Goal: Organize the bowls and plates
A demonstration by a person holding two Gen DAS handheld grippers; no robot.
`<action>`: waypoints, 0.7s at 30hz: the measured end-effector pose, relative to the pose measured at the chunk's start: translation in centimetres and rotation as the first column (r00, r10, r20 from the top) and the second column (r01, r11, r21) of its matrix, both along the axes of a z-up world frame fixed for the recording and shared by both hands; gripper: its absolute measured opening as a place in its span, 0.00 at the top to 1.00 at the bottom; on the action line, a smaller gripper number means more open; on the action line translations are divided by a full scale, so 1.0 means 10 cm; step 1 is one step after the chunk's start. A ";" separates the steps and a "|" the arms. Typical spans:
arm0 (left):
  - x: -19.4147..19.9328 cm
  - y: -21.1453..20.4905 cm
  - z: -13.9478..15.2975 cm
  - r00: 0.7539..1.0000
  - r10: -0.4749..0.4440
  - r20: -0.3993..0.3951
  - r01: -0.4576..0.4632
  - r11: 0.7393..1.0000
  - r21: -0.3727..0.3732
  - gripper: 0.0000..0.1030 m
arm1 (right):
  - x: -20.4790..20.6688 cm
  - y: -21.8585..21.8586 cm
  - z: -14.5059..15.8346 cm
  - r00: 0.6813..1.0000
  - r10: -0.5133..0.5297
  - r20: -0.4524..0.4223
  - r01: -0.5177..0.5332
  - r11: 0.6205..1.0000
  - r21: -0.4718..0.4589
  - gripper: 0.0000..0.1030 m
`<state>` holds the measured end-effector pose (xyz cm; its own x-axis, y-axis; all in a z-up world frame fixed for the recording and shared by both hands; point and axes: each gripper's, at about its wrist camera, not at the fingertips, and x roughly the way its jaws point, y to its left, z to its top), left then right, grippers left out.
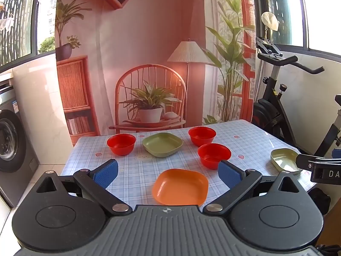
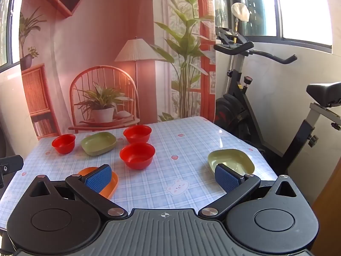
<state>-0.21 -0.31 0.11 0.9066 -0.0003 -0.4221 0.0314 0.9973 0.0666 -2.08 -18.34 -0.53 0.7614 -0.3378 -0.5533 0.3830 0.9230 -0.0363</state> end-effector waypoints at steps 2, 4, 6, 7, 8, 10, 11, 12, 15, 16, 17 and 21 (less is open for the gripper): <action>0.00 0.00 0.00 1.000 0.000 0.000 0.000 1.000 0.000 0.02 | 0.00 0.00 0.00 1.000 0.000 0.000 0.000 1.000 0.000 0.00; -0.02 0.01 0.00 1.000 -0.001 0.000 0.001 1.000 0.000 0.02 | 0.00 0.00 0.00 1.000 0.000 0.000 0.000 1.000 0.000 0.00; -0.02 0.02 0.00 1.000 -0.001 0.000 0.001 1.000 0.000 0.02 | 0.00 0.00 0.00 1.000 0.000 0.001 0.000 1.000 0.000 0.00; -0.03 0.01 0.00 1.000 -0.001 0.001 0.001 1.000 0.000 0.02 | 0.00 0.00 0.00 1.000 0.000 0.001 0.000 1.000 0.000 0.00; -0.02 0.02 0.00 1.000 -0.001 0.001 0.001 1.000 0.000 0.02 | 0.00 0.00 0.00 1.000 0.000 0.001 0.000 1.000 0.000 0.00; -0.02 0.02 0.00 1.000 -0.001 0.000 0.001 1.000 0.000 0.02 | 0.00 0.00 -0.01 1.000 0.000 0.001 0.000 1.000 0.000 0.00; -0.03 0.02 0.00 1.000 -0.001 0.001 0.001 1.000 0.000 0.02 | 0.00 0.00 -0.01 1.000 0.000 0.001 0.000 1.000 0.000 0.00; -0.02 0.02 0.00 1.000 -0.002 0.001 0.002 1.000 0.000 0.02 | 0.00 -0.01 -0.01 1.000 0.000 0.001 0.000 1.000 0.000 0.00; -0.02 0.02 0.00 1.000 -0.002 0.001 0.002 1.000 0.000 0.02 | -0.01 -0.01 -0.01 1.000 0.000 0.001 0.000 1.000 -0.001 0.00; -0.03 0.02 0.00 1.000 -0.001 0.001 0.001 1.000 0.000 0.02 | -0.01 -0.01 -0.01 1.000 0.000 0.001 0.000 1.000 -0.001 0.00; -0.03 0.02 0.00 1.000 -0.001 0.001 0.001 1.000 0.000 0.02 | -0.01 -0.01 -0.01 1.000 0.000 0.001 0.000 1.000 -0.001 0.00; -0.03 0.02 0.00 1.000 -0.002 0.002 0.002 1.000 0.000 0.02 | -0.01 -0.01 -0.01 1.000 0.000 0.002 0.000 1.000 -0.001 0.00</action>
